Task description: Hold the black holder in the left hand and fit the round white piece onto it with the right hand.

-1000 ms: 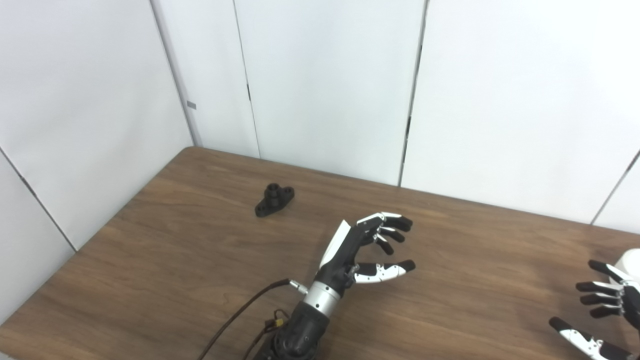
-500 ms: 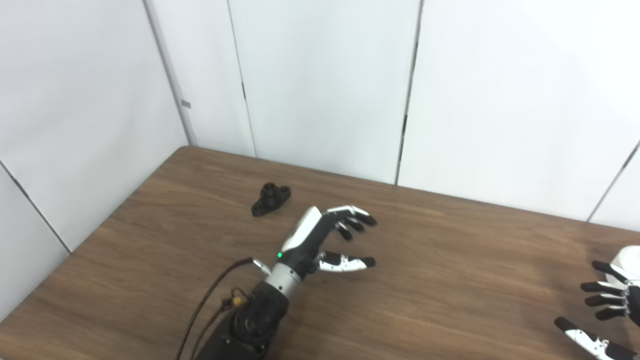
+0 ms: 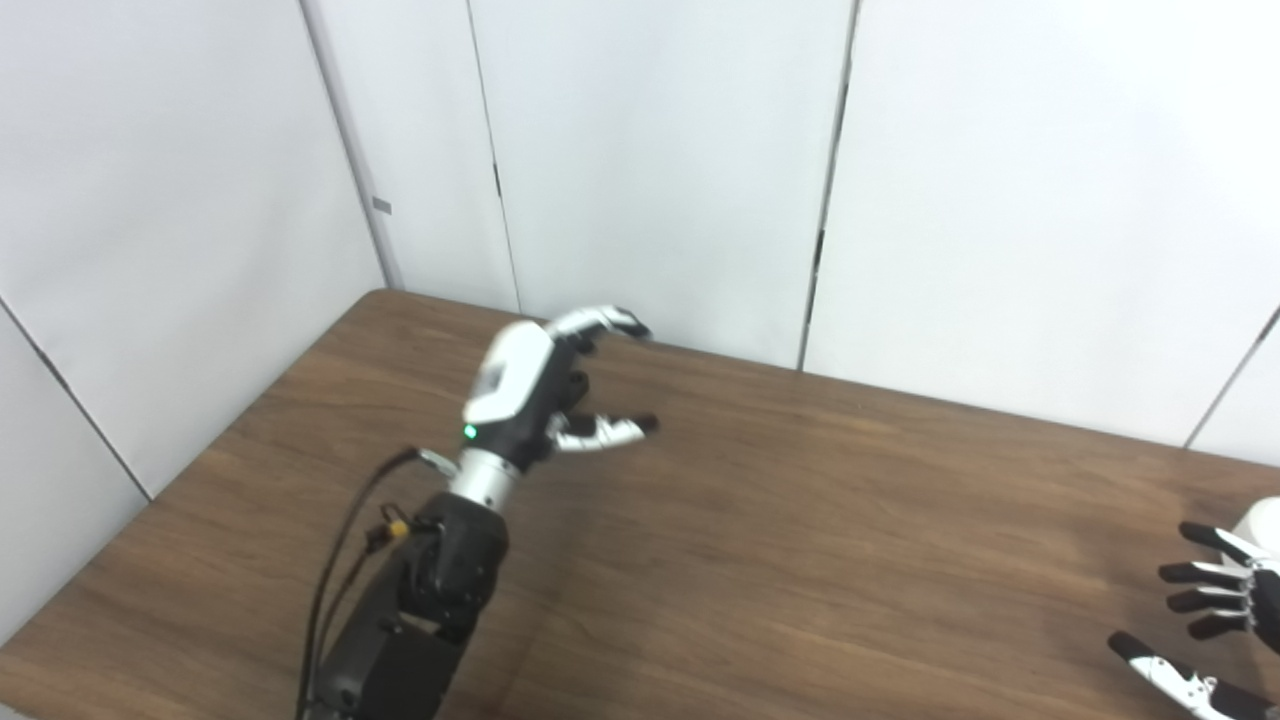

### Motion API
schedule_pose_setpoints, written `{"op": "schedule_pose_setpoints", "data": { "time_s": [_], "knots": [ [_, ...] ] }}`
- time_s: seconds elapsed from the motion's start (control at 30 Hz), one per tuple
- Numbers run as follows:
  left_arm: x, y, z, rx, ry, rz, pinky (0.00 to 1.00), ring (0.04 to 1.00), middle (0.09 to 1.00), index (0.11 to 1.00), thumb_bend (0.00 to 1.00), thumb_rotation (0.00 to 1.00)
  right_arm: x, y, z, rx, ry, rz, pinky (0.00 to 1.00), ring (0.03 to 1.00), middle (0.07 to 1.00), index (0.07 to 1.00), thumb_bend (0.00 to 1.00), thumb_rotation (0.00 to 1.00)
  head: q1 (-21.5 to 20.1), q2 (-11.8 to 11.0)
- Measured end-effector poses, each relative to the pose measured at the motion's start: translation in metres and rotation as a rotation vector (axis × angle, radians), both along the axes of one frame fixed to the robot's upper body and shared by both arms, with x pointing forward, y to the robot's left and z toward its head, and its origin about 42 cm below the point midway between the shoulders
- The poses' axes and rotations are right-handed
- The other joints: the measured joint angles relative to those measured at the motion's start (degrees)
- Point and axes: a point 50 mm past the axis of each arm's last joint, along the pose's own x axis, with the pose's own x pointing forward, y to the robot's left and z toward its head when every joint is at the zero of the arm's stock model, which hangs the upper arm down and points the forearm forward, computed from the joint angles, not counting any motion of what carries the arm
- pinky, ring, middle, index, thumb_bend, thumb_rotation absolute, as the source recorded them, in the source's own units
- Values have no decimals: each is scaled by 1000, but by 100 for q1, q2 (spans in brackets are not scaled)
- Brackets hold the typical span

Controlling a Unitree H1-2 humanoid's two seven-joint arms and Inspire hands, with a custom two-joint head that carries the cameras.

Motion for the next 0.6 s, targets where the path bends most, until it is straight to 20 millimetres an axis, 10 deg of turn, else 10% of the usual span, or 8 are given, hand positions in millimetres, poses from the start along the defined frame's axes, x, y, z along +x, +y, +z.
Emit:
{"op": "schedule_pose_setpoints", "data": {
  "time_s": [0.6],
  "knots": [
    [10, 34, 15, 45, 94, 272, 903, 1000, 1000, 734, 949, 292, 0, -1, 1, -2, -6, -3, 428, 546, 619, 755, 522, 3, 9, 44]
  ]
}}
